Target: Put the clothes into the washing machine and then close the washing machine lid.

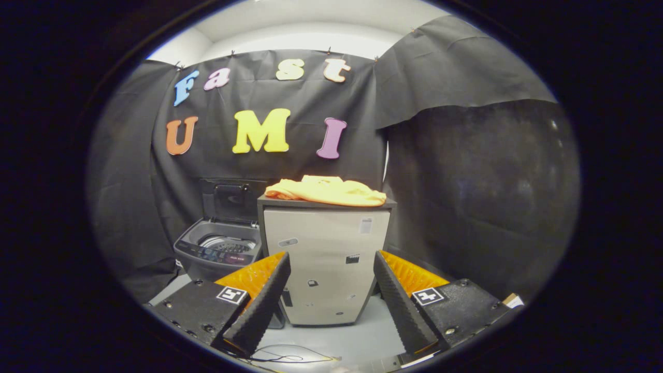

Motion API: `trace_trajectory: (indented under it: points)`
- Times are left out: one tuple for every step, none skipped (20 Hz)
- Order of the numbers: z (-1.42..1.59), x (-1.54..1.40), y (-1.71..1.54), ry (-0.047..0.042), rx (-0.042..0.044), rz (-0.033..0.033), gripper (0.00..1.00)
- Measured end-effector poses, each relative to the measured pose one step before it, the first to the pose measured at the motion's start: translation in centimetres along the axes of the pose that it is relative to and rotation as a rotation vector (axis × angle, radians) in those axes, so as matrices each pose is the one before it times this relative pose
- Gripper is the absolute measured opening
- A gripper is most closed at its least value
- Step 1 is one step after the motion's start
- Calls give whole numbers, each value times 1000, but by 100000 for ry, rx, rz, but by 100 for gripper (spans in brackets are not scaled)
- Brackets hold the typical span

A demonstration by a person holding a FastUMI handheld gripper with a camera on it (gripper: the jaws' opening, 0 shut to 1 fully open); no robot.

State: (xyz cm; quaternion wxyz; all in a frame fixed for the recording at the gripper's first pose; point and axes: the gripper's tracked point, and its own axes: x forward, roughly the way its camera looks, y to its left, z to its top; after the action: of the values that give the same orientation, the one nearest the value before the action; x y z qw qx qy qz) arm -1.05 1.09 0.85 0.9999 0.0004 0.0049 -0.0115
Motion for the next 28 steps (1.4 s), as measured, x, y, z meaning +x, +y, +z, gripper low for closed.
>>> trace_trajectory:
  points:
    - [273,42,12,-81,251,-292,100]
    - [524,-21,1,482,320,-514,100]
    - [332,3,-84,1002,389,-248,100]
    - [591,37,22,631,1009,352,100]
    - [1070,27,100,-337,1099,444,100]
    - [1107,203,-307,-9,1004,-831,100]
    - [1067,416,-304,-20,984,-573,100]
    - [1318,518,-280,-291,338,-530,100]
    - [1392,755,-166,-493,-68,-398,100]
    - [1571,896,-183,-759,-342,-244,100]
    - [1283,1105,-205,77,-206,-308,100]
    - [1311,1234,-69,256,-82,517,100]
    - [1089,1390,-72,538,434,183,100]
    - [1053,1414,79,232,588,1038,100]
    - [980,1646,113,923,128,711,100]
    - [856,1778,61,725,-237,964,100]
    - [685,1815,134,1299,-325,1348,100]
    - [806,1968,85,1313,-681,997,100]
    - [637,2128,-134,1169,-465,347,100]
    - [638,2027,-45,1782,-537,681,100]
    - [421,2003,120,2448,-240,754,100]
    - [533,2088,214,1907,68,1768,100]
    - [439,1961,256,1697,437,1634,100]
    - [378,2089,62,2031,95,1022,100]
    - [237,2012,164,1817,-135,1271,100]
    - [247,1883,201,1842,-291,865,100]
    - [158,1703,172,2021,-776,723,100]
    - [53,1961,57,2330,-1006,146,100]
